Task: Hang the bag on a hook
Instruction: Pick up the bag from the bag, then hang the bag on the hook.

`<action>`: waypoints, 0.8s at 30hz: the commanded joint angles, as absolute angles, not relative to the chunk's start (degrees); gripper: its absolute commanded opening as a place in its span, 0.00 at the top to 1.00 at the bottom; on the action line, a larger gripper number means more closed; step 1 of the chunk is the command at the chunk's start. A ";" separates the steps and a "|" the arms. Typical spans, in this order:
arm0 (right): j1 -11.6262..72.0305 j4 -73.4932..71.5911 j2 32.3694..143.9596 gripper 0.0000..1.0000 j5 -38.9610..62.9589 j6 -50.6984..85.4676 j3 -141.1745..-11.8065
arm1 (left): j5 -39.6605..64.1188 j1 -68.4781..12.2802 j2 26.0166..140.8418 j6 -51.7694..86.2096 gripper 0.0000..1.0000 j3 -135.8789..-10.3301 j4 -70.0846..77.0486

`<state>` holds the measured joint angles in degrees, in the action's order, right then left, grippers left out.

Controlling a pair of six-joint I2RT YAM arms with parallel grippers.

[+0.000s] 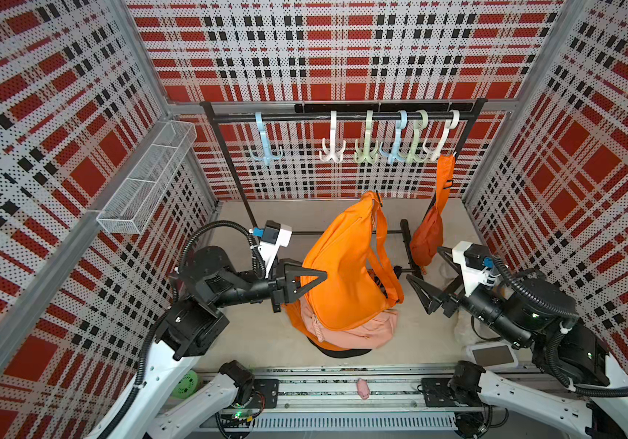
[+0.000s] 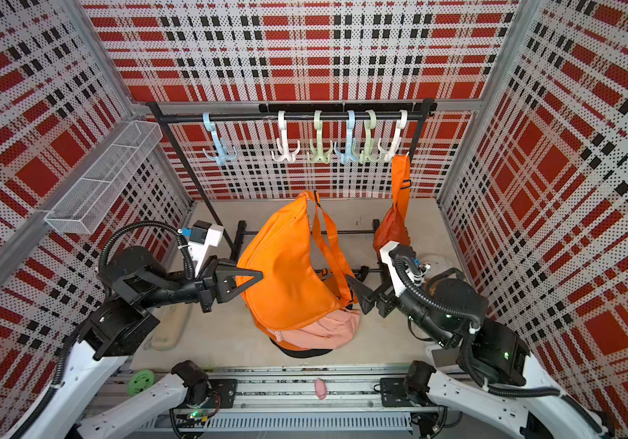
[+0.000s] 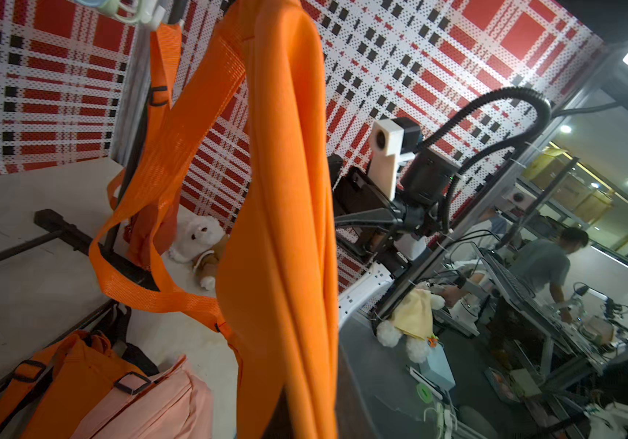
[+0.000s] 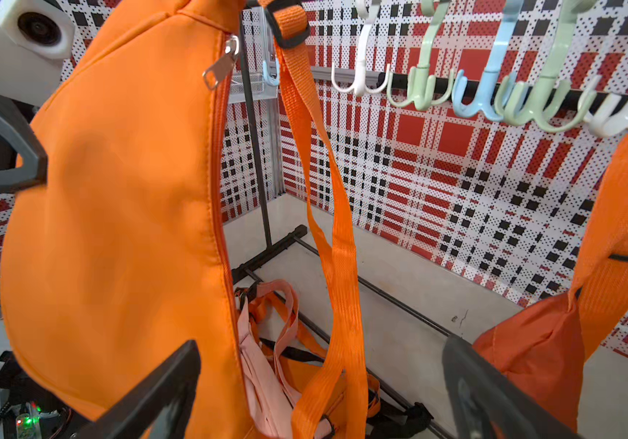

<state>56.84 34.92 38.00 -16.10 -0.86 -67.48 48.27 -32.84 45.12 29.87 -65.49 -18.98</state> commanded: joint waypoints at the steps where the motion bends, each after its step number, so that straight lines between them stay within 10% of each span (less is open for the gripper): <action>1: 56.67 33.52 40.17 0.00 -13.82 -3.49 -69.84 | 52.01 -32.46 44.10 27.79 1.00 -67.33 -22.09; 19: 54.70 21.85 63.72 0.00 -18.85 -9.62 -80.96 | 50.98 -32.67 40.13 29.70 1.00 -65.87 -21.97; 24: 51.09 18.11 64.54 0.33 -14.19 -8.47 -79.63 | 50.02 -32.57 37.34 30.17 1.00 -64.14 -21.92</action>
<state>53.08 24.18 65.73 -16.53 -8.03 -79.31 50.52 -32.82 39.05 29.74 -64.88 -22.57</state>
